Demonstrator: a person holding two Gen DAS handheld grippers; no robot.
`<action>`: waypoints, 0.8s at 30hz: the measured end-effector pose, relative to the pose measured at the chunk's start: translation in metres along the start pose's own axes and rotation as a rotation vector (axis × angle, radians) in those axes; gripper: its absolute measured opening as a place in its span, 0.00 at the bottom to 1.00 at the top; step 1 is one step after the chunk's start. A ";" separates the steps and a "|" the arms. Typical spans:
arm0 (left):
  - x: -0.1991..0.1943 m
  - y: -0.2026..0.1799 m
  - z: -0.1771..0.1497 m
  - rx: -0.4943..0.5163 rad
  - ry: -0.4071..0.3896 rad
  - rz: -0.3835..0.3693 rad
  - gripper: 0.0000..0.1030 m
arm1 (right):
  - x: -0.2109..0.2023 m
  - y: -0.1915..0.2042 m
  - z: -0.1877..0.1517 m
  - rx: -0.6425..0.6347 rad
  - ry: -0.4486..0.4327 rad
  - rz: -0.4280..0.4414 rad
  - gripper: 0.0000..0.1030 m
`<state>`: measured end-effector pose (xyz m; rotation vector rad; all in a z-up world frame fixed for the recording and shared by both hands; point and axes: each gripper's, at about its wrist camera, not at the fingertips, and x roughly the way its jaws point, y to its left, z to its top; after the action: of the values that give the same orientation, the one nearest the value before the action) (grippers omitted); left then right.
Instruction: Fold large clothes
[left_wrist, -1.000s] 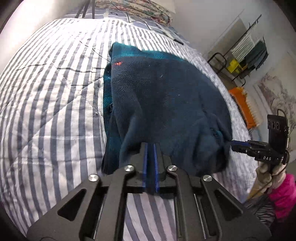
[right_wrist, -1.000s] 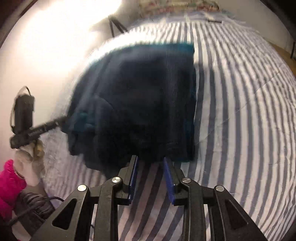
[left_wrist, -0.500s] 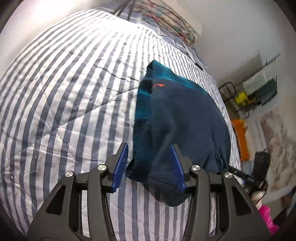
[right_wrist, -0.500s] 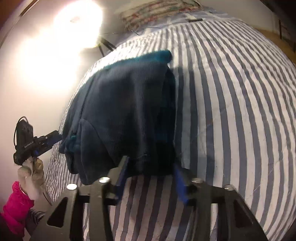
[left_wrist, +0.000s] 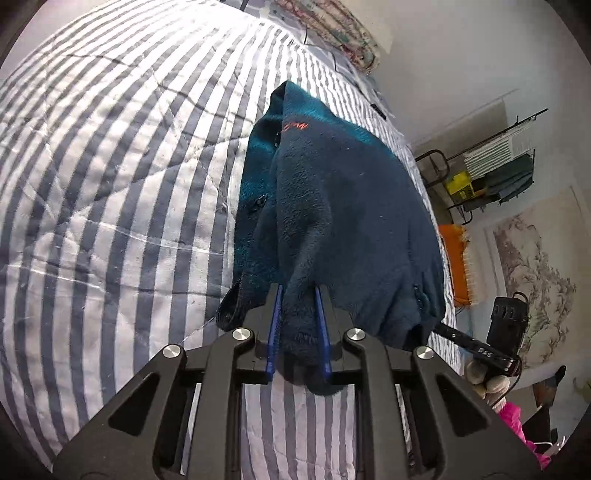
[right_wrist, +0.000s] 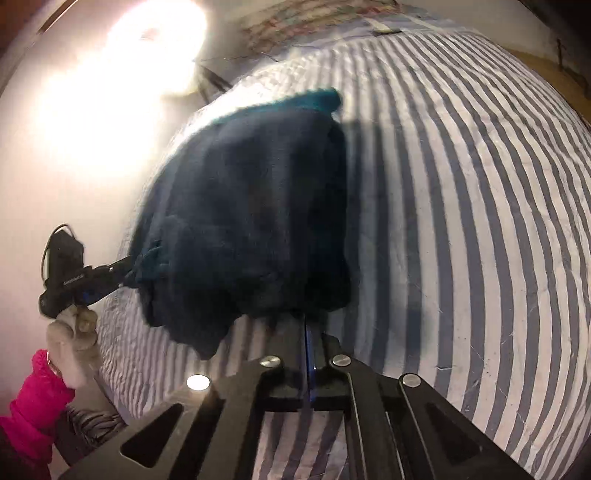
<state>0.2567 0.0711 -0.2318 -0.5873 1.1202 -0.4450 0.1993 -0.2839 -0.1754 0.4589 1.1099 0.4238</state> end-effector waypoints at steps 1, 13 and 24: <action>-0.004 0.002 -0.001 -0.009 -0.007 -0.010 0.16 | -0.006 0.002 -0.001 -0.003 -0.018 0.015 0.09; -0.005 0.021 -0.003 -0.130 0.011 -0.077 0.09 | 0.019 0.000 0.001 0.082 0.001 0.017 0.04; 0.003 -0.012 -0.016 0.038 0.011 0.155 0.08 | 0.019 0.013 0.000 -0.029 0.043 -0.086 0.02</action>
<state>0.2425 0.0560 -0.2314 -0.4609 1.1565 -0.3352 0.2053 -0.2624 -0.1824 0.3766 1.1591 0.3756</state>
